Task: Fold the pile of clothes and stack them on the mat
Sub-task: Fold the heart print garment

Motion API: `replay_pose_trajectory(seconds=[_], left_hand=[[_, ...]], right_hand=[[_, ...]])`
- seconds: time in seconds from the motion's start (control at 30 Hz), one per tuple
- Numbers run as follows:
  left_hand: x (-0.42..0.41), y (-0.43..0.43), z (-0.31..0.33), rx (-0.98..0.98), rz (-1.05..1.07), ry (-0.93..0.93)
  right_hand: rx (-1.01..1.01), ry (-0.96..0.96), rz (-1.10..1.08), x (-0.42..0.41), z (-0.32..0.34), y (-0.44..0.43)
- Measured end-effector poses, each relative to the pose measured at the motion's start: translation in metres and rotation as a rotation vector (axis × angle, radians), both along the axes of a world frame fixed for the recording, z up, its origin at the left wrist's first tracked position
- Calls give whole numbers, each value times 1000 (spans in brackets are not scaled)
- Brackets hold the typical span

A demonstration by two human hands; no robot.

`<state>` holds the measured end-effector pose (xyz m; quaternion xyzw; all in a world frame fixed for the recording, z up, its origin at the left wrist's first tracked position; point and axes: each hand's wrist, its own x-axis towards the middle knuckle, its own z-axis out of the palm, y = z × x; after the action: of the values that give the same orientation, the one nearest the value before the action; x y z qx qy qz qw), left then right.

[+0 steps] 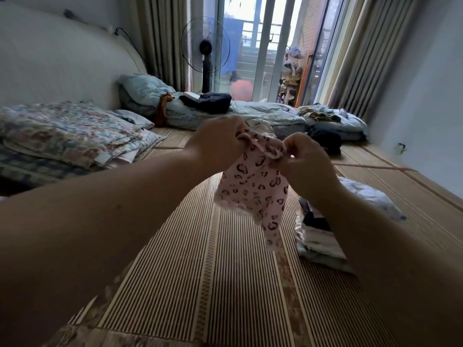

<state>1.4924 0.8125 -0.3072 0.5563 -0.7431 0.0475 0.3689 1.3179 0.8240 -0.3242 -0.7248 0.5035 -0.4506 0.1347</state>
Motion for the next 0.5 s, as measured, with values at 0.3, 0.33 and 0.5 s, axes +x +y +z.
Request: replay_pose_trajectory(seconds=[0.3,0.33,0.5], left_hand=[[7,109,-139,470,-231,-125],[6,122,-158,528,-280,-170],[8,160,-222,749,-423,-207]], right_hand=[[546,41,203,-21,-155,97],[625,40,214,-23,-174,110],[788,143,269,-31,-226,148]])
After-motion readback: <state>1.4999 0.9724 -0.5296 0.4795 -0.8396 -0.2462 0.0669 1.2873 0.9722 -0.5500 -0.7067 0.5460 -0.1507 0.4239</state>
